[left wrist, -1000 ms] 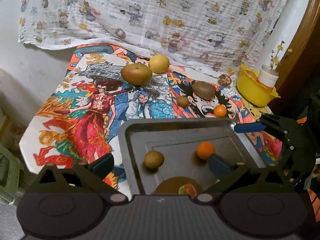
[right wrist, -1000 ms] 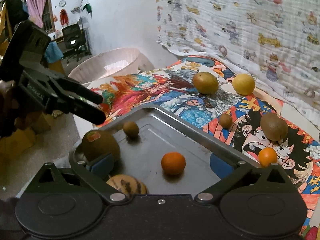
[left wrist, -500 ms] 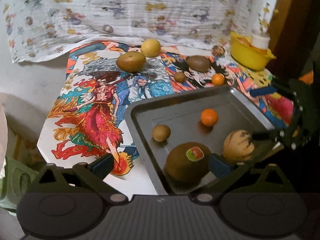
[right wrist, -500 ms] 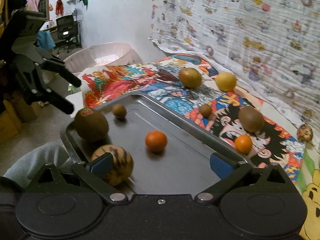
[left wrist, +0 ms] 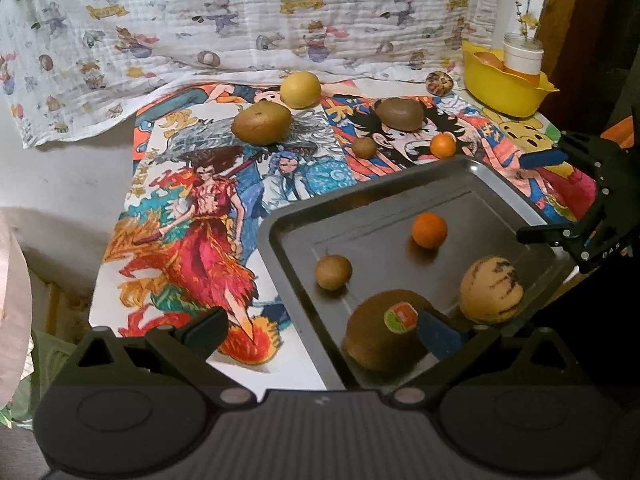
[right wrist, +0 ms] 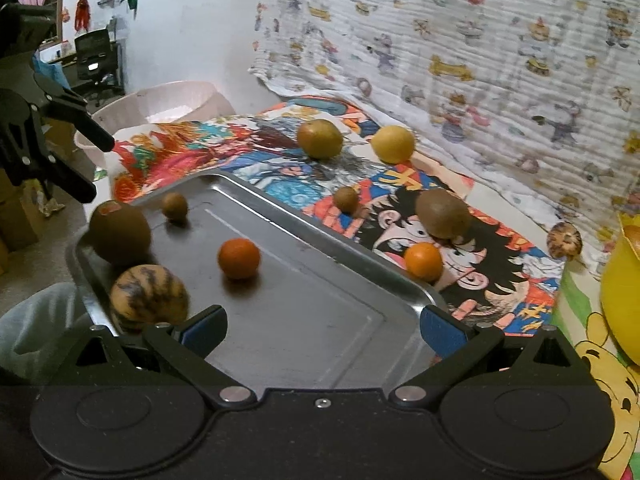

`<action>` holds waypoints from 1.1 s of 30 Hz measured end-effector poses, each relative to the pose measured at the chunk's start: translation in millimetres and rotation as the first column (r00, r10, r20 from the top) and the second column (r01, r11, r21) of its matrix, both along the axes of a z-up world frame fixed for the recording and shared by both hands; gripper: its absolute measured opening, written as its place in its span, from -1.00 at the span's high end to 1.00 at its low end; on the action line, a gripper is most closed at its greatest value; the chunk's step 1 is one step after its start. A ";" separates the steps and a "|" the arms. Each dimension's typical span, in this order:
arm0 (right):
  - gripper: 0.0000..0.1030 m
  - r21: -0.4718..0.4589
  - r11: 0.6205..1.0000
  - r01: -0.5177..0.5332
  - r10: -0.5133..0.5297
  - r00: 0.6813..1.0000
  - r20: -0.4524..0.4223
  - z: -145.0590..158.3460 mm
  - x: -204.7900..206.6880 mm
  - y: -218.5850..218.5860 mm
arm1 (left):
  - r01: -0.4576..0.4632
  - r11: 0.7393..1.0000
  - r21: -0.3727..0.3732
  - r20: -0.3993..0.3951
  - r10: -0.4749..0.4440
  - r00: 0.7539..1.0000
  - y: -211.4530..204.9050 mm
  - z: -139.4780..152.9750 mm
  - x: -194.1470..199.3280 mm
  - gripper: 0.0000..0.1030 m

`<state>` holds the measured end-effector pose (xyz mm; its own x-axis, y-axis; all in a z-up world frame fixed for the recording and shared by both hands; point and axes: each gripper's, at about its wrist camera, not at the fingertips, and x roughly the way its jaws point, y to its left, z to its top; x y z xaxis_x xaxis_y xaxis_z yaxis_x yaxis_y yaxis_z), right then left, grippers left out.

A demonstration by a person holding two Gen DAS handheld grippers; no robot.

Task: Organize fruits
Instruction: 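Withdraw both open tools from the tray toward the remaining fruits, then grasp another small brown kiwi with the left tool while the right tool grasps a tangerine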

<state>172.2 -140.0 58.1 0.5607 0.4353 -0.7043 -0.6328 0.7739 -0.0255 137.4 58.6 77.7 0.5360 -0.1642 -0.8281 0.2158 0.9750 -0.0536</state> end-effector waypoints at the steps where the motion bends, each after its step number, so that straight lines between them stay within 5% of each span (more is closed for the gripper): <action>1: -0.99 -0.002 1.000 0.003 -0.003 1.000 0.003 -0.8 1.5 -1.2 | -0.002 1.000 0.001 0.000 0.002 1.000 0.0 0.3 2.7 -0.99; 20: -0.99 0.004 0.989 0.146 -0.146 0.989 0.026 -15.1 66.6 -20.6 | -0.012 0.999 -0.043 0.031 0.014 0.999 -23.2 -2.1 92.0 -0.99; 33: -0.98 0.021 0.976 0.215 -0.215 0.977 -0.002 -31.2 107.3 -14.6 | -0.001 0.997 -0.072 0.031 0.003 1.000 -62.0 -29.7 167.4 -0.99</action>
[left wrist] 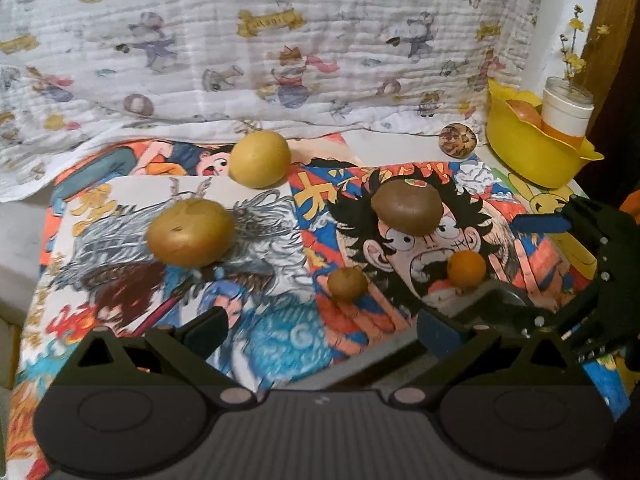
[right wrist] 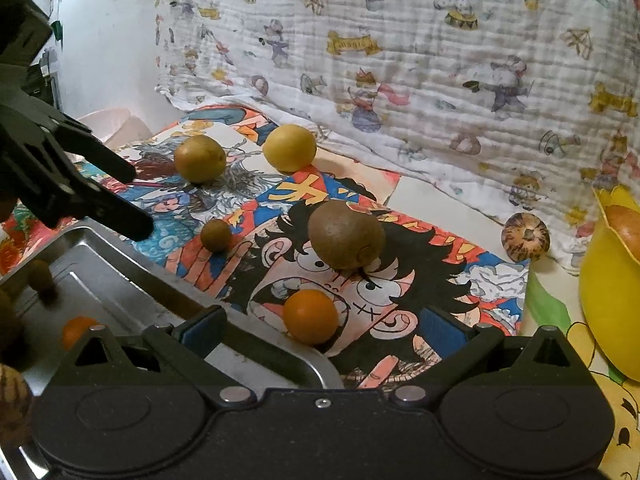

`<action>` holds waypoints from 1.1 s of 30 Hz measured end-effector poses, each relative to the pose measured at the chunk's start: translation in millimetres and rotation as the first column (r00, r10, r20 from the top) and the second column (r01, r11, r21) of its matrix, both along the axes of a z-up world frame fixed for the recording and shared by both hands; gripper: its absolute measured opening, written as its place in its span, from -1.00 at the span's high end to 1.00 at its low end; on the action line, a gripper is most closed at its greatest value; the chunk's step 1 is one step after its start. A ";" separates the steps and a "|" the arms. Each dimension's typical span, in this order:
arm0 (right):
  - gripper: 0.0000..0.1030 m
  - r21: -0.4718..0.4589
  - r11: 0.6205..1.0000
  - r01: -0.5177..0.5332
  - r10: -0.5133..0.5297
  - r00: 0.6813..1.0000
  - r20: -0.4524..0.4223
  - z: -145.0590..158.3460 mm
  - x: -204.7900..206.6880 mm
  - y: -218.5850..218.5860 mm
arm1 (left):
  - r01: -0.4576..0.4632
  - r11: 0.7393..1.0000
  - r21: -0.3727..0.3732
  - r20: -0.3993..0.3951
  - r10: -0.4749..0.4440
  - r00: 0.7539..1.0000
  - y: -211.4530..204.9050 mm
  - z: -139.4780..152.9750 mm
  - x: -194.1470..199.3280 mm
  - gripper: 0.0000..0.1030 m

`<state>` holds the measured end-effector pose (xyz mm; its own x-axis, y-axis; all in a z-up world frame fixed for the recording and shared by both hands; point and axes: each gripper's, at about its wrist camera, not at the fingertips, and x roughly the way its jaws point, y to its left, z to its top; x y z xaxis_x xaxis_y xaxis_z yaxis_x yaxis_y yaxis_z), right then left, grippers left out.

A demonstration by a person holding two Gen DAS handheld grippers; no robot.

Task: Organize fruits
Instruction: 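Grasp another small brown kiwi with the left tool while the right tool grasps a tangerine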

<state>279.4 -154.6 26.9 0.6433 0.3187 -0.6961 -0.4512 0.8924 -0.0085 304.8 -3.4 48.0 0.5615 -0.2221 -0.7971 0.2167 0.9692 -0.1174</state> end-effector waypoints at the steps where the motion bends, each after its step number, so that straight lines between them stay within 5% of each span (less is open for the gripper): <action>1: -0.97 0.003 1.000 0.006 -0.006 1.000 0.002 -1.0 1.5 -0.5 | 0.000 1.000 -0.003 -0.005 0.000 1.000 -1.8 -3.0 3.6 -0.99; 20: -0.18 0.101 0.995 0.012 -0.005 0.998 -0.065 -16.2 18.6 0.1 | 0.041 0.999 -0.019 -0.027 -0.042 0.999 -18.9 -36.8 30.0 -0.74; 25: 0.10 0.109 0.994 0.018 -0.009 0.997 -0.079 -18.8 19.9 0.0 | 0.046 0.999 -0.018 -0.011 -0.046 0.999 -21.4 -36.3 31.2 -0.54; 33: 0.29 0.109 0.994 0.017 -0.009 0.997 -0.075 -19.6 19.7 -0.7 | 0.046 0.999 -0.015 0.006 -0.046 0.999 -24.7 -36.5 33.6 -0.11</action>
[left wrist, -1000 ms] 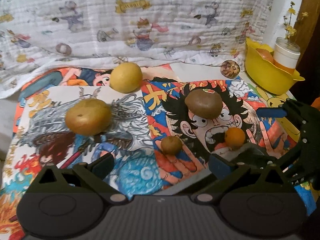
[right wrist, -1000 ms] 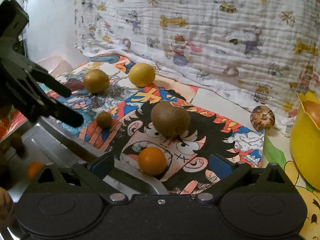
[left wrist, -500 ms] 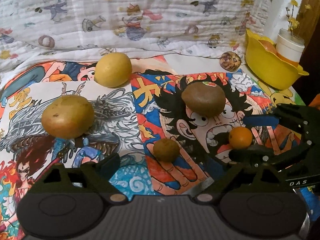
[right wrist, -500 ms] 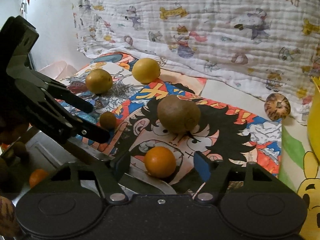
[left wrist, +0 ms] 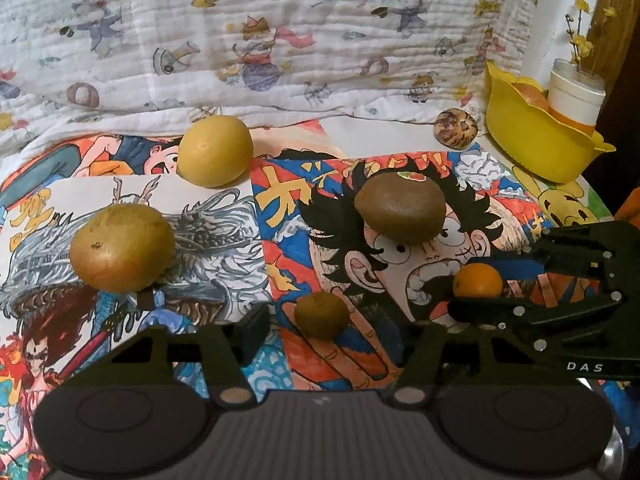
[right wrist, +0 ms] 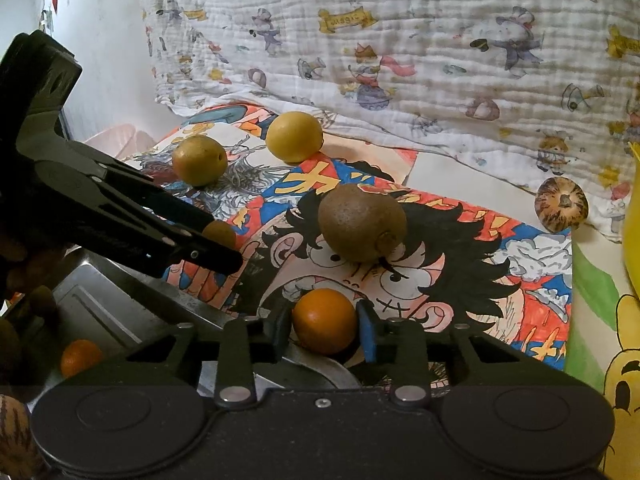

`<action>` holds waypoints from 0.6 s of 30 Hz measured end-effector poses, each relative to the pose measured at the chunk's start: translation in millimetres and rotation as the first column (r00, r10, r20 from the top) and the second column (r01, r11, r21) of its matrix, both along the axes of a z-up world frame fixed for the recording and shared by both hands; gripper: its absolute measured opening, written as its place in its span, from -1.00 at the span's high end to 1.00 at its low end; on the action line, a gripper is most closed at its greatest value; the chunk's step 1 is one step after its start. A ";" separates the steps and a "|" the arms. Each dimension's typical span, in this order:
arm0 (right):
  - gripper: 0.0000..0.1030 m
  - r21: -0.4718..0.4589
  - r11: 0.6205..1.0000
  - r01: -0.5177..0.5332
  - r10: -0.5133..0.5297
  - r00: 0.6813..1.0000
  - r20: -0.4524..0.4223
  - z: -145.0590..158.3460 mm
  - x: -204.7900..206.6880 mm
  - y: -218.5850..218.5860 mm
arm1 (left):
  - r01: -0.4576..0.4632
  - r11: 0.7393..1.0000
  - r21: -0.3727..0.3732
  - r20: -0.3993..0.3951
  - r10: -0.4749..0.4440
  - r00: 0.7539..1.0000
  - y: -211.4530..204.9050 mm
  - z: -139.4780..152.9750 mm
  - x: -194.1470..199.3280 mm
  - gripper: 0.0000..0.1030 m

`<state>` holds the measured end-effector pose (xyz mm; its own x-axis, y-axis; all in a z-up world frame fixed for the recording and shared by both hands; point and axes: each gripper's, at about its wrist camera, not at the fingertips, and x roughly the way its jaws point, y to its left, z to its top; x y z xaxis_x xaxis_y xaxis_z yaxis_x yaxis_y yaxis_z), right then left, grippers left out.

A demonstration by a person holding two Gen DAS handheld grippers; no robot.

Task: Organize fruits
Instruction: 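Grasp another small brown kiwi with the left tool while the right tool grasps a tangerine, then lift the small kiwi in the left tool while the right tool lifts the tangerine toward the tray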

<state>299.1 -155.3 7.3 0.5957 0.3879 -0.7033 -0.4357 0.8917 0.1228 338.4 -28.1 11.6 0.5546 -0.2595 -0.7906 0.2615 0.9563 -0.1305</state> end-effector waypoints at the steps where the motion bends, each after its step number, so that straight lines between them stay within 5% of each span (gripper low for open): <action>1: 0.29 0.001 1.000 0.001 -0.001 1.000 0.000 0.2 -0.2 -0.1 | 0.002 1.000 0.004 0.002 -0.002 1.000 -0.7 0.0 0.0 -0.08; 10: 0.30 -0.004 1.000 0.003 -0.003 1.000 0.009 2.1 -1.5 1.7 | -0.024 1.000 0.015 0.008 0.024 1.000 6.1 0.0 -0.8 0.36; 18: 0.30 -0.014 1.000 0.002 -0.002 0.999 0.032 7.2 -6.3 4.5 | -0.048 0.999 -0.020 0.000 0.048 0.999 11.4 2.8 -4.1 0.39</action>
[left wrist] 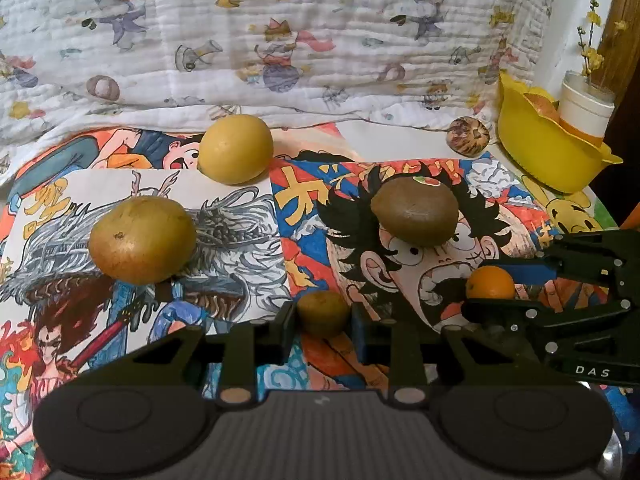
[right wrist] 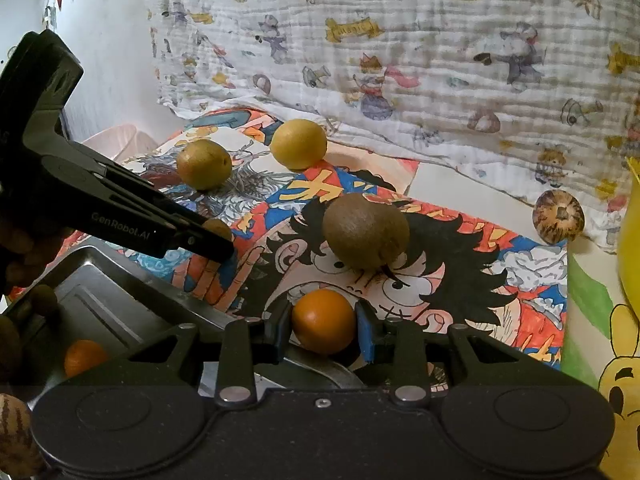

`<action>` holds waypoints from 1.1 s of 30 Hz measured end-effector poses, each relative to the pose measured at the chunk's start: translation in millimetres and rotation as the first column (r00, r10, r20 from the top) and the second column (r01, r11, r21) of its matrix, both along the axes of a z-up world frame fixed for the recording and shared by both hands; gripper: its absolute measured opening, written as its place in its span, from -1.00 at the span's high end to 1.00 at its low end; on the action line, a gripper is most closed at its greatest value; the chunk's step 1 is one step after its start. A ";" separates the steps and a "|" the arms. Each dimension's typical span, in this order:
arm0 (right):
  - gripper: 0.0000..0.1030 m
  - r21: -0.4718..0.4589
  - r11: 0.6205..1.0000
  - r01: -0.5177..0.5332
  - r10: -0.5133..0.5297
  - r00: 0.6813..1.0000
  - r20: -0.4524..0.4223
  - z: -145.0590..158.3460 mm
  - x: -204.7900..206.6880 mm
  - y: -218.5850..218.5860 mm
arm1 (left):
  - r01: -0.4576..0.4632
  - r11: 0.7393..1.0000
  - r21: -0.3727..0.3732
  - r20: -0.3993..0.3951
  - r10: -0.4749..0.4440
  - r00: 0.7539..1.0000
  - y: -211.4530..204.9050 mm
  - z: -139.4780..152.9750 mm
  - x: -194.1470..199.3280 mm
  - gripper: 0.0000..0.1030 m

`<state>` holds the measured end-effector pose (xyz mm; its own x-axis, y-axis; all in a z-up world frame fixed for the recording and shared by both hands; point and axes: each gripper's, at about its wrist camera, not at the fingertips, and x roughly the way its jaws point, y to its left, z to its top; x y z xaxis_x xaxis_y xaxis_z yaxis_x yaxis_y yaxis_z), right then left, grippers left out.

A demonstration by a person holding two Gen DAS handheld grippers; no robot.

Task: Organize fruits
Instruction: 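Lift the small kiwi in the left tool while the right tool lifts the tangerine toward the tray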

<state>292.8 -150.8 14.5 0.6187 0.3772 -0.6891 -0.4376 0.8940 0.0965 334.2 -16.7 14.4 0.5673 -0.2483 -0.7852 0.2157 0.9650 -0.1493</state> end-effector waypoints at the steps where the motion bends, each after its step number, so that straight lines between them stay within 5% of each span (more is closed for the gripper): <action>1: 0.30 0.000 1.000 -0.001 0.001 1.000 0.003 1.0 -0.9 0.4 | 0.000 1.000 -0.005 -0.001 0.000 1.000 0.4 0.6 -1.4 0.39; 33: 0.30 0.065 0.984 -0.168 0.170 0.985 -0.030 12.3 -41.0 62.6 | -0.092 0.992 -0.083 -0.024 0.090 0.996 56.1 14.6 -95.3 0.39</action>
<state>251.8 -88.2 26.8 0.5182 0.5167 -0.6815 -0.5773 0.7993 0.1670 239.0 39.4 28.9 0.5748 -0.2620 -0.7752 0.1234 0.9643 -0.2344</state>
